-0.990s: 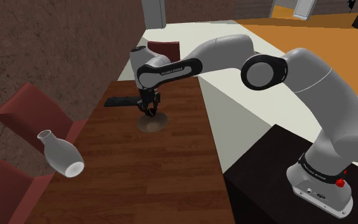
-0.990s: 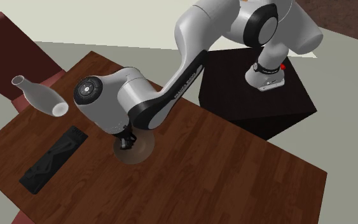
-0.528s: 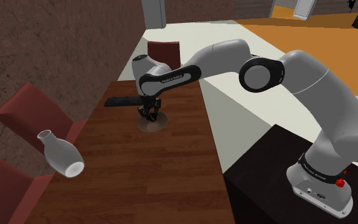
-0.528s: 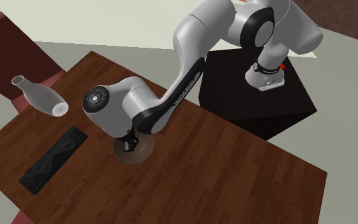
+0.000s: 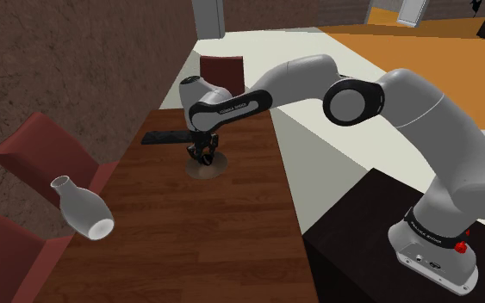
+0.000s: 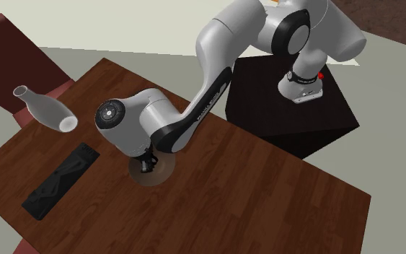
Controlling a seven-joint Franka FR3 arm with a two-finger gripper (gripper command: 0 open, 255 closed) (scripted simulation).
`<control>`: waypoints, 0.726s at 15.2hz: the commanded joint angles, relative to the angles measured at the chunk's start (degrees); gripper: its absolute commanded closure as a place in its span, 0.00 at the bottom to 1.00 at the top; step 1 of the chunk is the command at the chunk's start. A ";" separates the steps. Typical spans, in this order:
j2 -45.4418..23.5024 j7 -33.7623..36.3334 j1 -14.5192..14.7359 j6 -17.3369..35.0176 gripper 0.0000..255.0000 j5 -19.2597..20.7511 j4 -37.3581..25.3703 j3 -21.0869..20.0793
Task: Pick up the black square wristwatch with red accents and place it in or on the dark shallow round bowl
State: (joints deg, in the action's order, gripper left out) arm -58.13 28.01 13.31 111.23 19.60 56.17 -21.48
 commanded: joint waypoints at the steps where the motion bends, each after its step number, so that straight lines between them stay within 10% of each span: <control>1: -0.01 0.00 0.00 0.00 0.00 0.00 -0.02 0.00; 11: 2.59 -0.55 0.25 -5.24 0.00 -0.71 -2.79 -0.56</control>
State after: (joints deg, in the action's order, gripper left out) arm -55.62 27.53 13.43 106.75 18.97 54.01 -22.00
